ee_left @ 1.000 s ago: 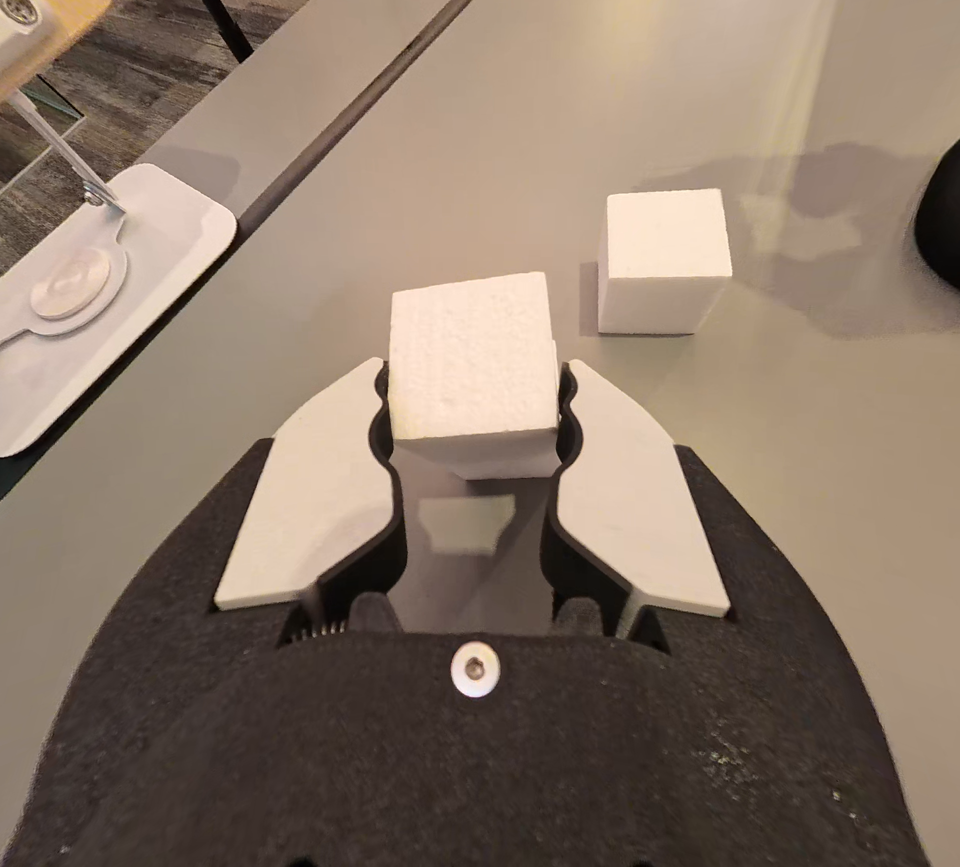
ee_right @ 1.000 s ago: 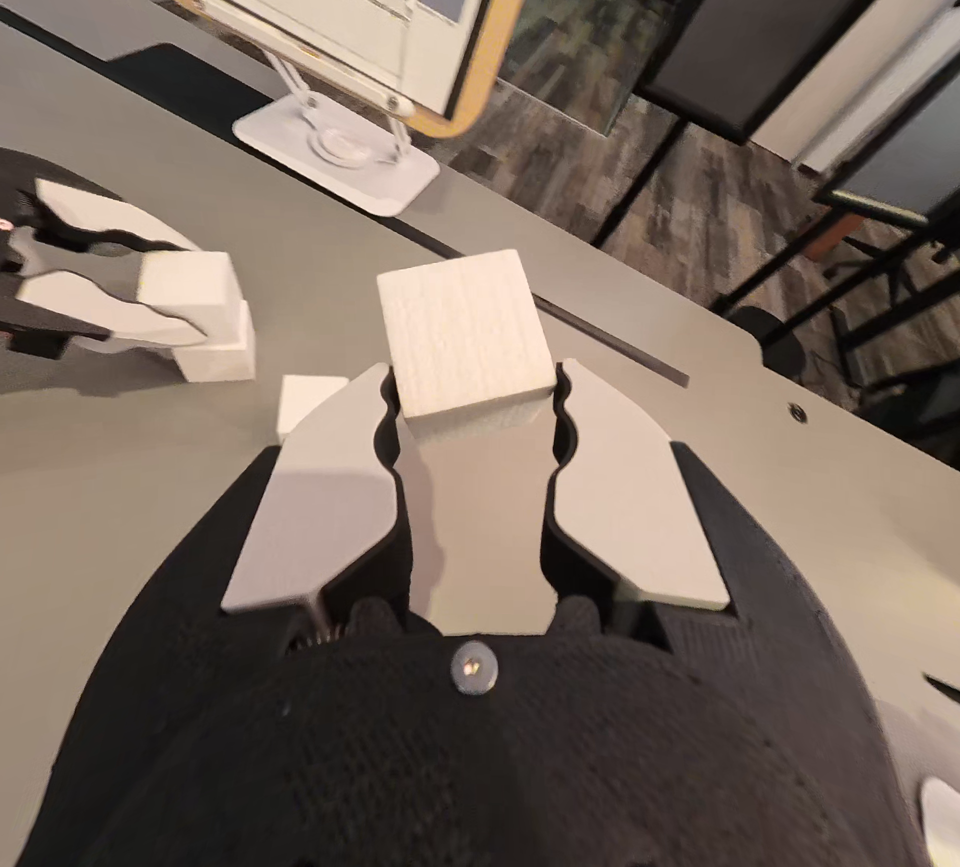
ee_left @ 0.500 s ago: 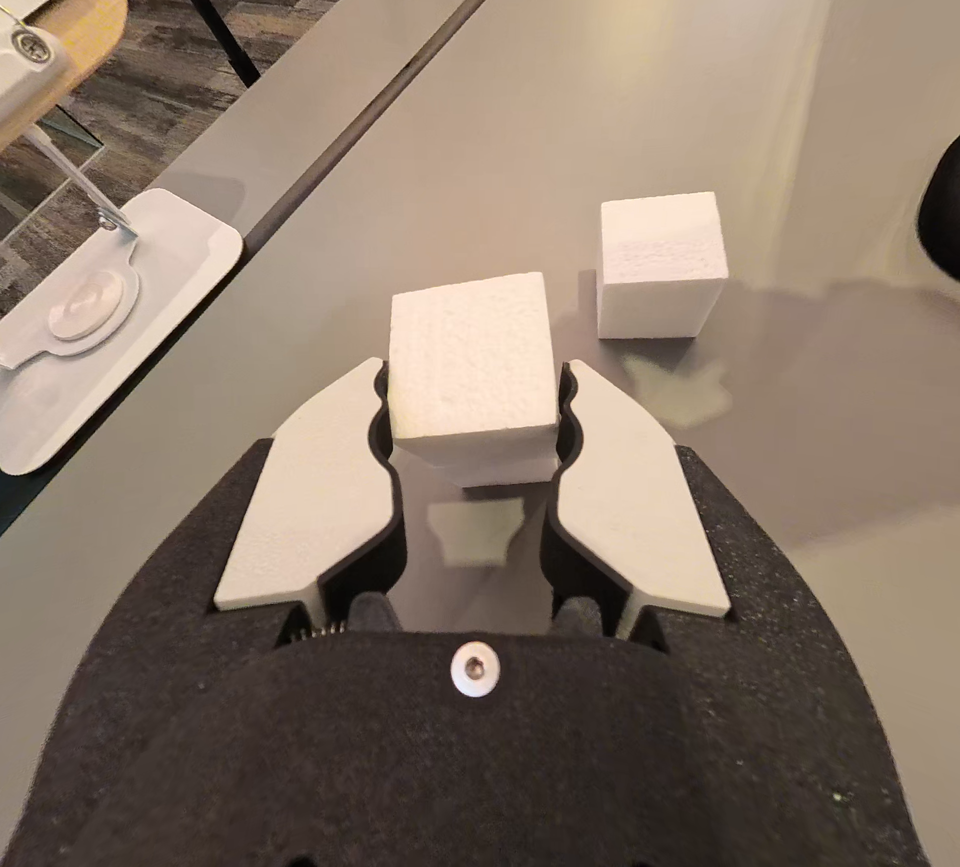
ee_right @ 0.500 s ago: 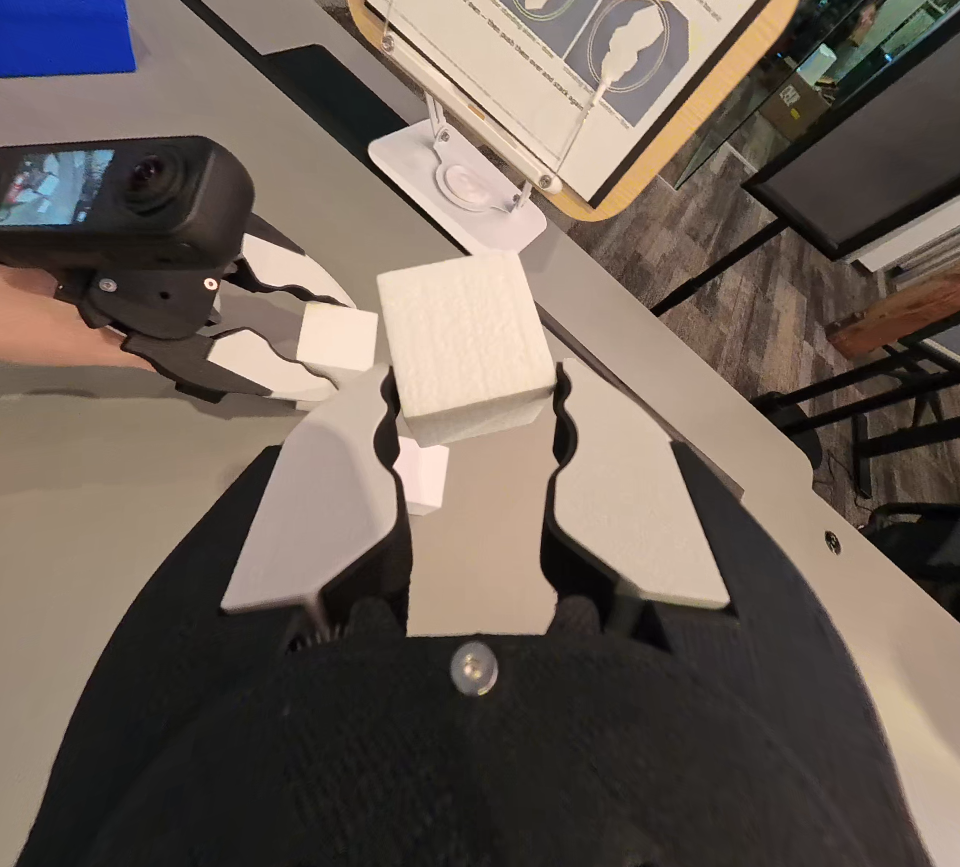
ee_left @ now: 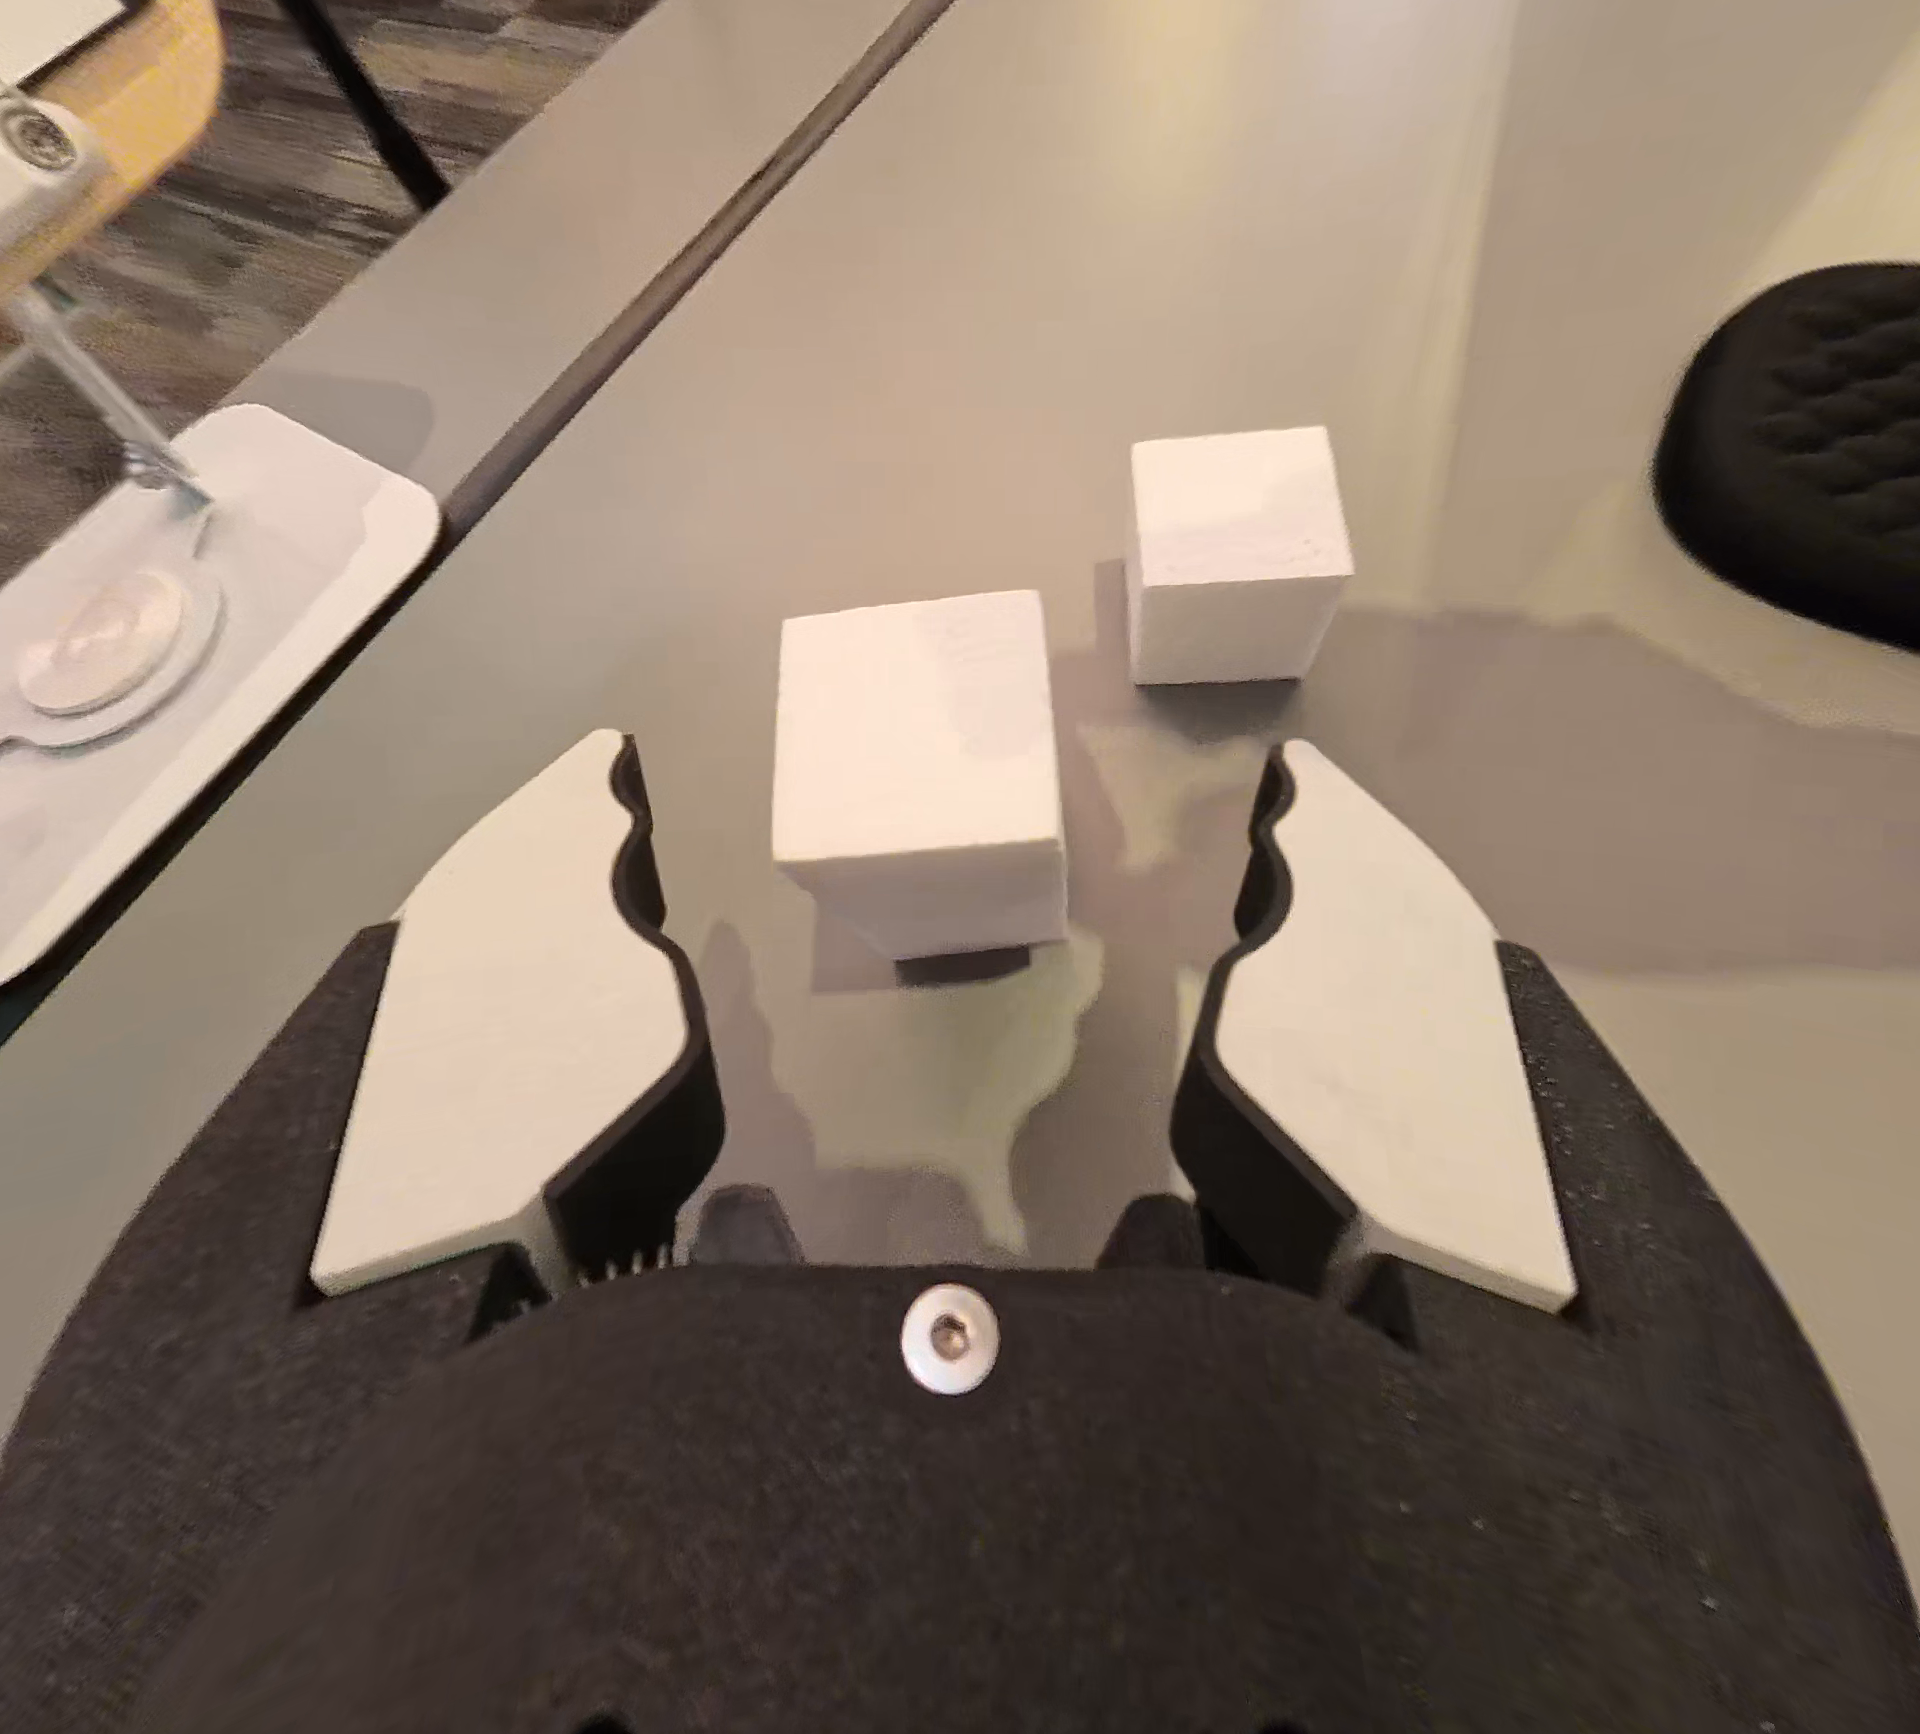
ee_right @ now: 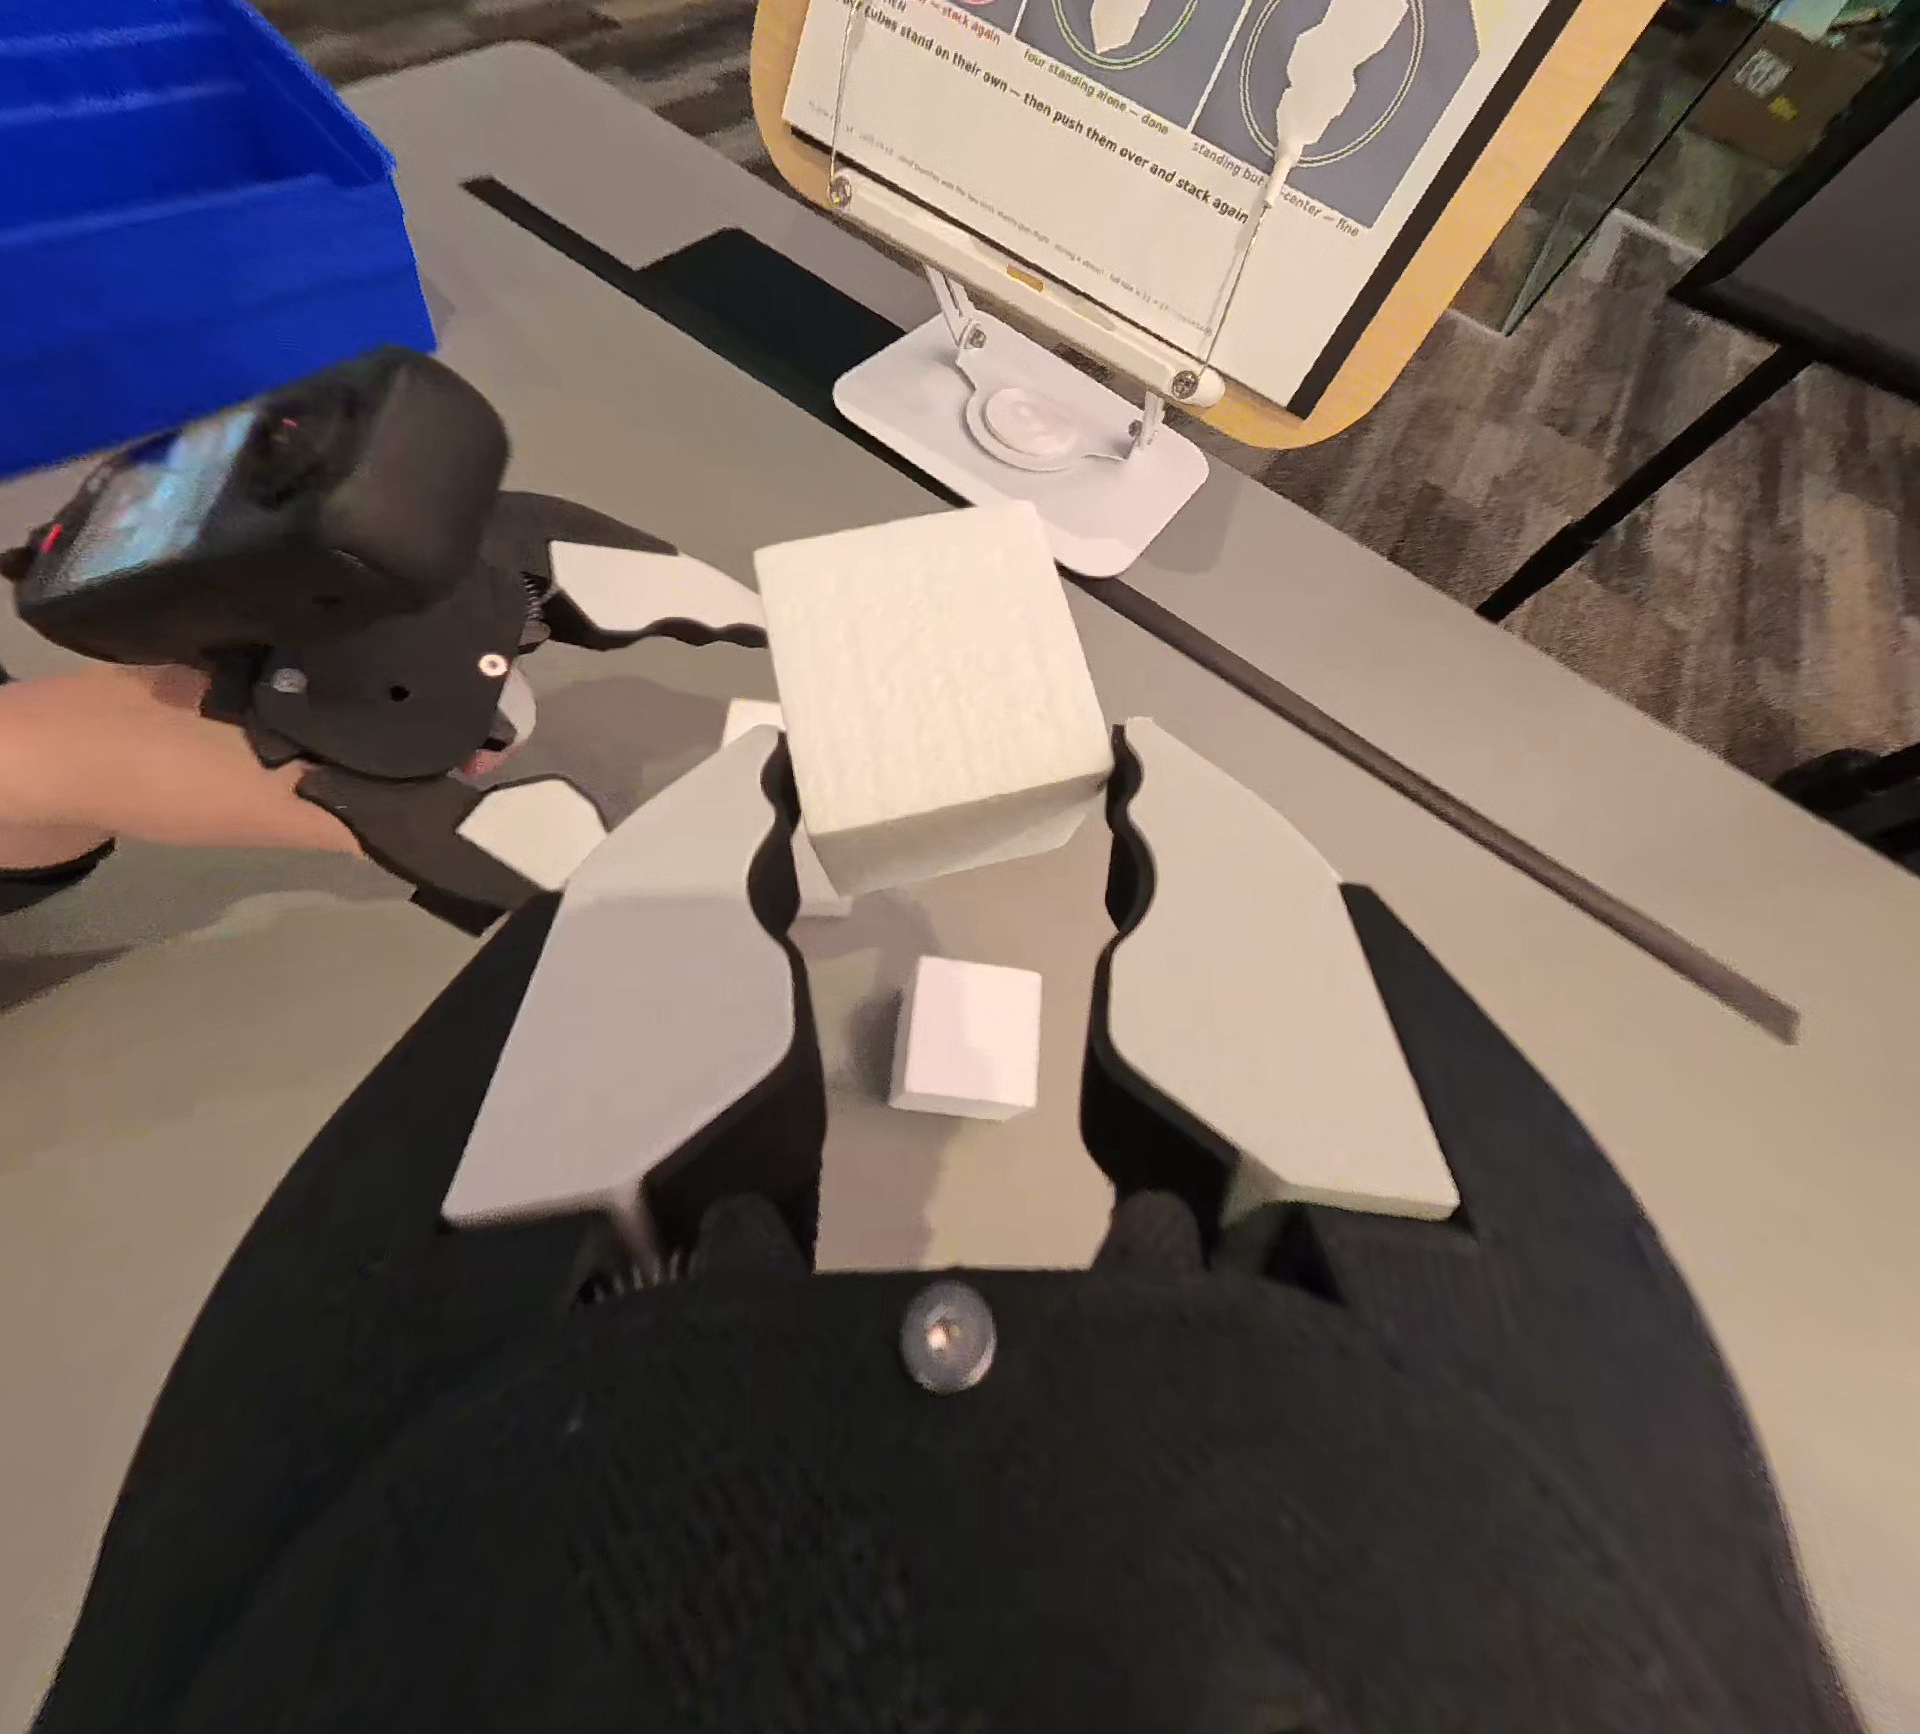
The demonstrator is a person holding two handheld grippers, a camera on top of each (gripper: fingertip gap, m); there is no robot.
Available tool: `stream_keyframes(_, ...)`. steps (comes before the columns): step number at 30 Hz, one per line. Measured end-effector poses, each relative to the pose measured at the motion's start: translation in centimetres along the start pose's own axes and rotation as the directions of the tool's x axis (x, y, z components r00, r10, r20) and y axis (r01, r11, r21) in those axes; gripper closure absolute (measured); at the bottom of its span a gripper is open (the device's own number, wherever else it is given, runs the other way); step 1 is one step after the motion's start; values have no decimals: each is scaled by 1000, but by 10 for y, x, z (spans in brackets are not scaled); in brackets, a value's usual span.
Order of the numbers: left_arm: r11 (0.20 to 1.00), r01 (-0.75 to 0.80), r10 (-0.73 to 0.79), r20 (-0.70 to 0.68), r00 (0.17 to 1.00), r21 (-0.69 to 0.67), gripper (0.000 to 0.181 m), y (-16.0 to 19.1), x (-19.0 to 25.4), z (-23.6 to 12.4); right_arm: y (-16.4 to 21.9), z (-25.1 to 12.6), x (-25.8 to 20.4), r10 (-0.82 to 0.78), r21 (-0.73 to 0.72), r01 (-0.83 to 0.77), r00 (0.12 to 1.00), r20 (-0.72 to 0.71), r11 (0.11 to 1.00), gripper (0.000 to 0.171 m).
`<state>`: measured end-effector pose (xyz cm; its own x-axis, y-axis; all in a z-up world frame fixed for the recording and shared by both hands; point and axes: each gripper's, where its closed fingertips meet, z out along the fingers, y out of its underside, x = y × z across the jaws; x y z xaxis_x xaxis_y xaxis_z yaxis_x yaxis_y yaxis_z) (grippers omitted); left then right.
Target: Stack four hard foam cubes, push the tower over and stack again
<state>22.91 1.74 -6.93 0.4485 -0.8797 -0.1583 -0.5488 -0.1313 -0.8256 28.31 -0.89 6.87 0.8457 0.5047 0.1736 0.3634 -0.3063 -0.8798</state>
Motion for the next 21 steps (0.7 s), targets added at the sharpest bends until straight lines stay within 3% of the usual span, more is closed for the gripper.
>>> stream_keyframes(2,1000,2,-2,-37,999,-8,70,-2,-3,-16,0,8,-2,53,2,-53,999,13,999,113)
stream_keyframes(11,998,-20,12,126,992,60,70,-15,-58,-83,15,50,-25,177,-37,-176,984,14,984,113)
stream_keyframes(21,997,-9,-3,139,990,81,68,-18,-68,-106,53,94,-47,209,-166,-211,978,-27,963,113)
